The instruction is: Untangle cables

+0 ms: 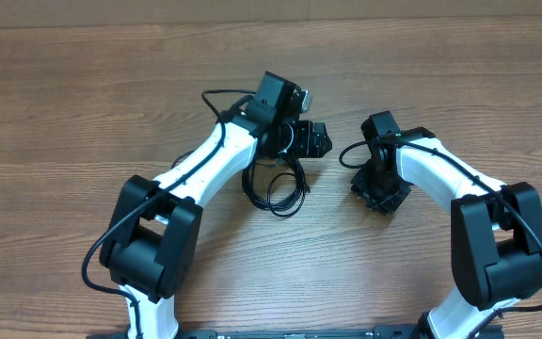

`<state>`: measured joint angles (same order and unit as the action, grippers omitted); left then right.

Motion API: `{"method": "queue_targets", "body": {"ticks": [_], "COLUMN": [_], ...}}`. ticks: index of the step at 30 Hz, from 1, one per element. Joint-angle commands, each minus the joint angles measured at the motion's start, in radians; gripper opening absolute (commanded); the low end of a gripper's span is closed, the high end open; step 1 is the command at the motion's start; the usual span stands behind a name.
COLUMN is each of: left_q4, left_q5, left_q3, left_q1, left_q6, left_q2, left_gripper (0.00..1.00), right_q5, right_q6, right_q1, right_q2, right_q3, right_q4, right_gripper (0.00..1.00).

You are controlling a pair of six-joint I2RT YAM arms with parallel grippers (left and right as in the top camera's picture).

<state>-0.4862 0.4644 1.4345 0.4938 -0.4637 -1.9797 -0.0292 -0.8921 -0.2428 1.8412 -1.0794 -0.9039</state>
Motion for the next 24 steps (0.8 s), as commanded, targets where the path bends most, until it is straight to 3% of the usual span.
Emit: {"method": "queue_targets", "body": {"ticks": [1,5,10,18,24], "left_q4": [-0.052,-0.151,-0.301,-0.544,-0.501], "left_q5": [0.026,-0.019,-0.227,-0.391,-0.516], "left_q3": [0.08,0.127,0.14,0.127,0.031], "left_q1": [-0.039,-0.059,-0.089,-0.114,-0.114], "left_q6": [0.047,0.076,0.063,0.029,-0.048], "left_q2": [0.075,0.096,0.095,0.09,0.089], "left_gripper": [0.85,0.8,0.49,0.51,0.42], "right_q5": [0.114,0.114,0.114,0.111,0.106], "right_q6": [-0.024,-0.024,-0.024,-0.024,-0.023], "right_q1": [0.009,0.008,0.008,0.008,0.008], "right_q2": [0.057,0.057,0.057,0.057,0.057], "right_q3": [0.053,0.053,0.053,0.053,0.053], "right_q4": [0.012,0.012,0.012,0.013,0.015], "right_gripper": [0.43,0.43,0.44,0.45,0.45]}}
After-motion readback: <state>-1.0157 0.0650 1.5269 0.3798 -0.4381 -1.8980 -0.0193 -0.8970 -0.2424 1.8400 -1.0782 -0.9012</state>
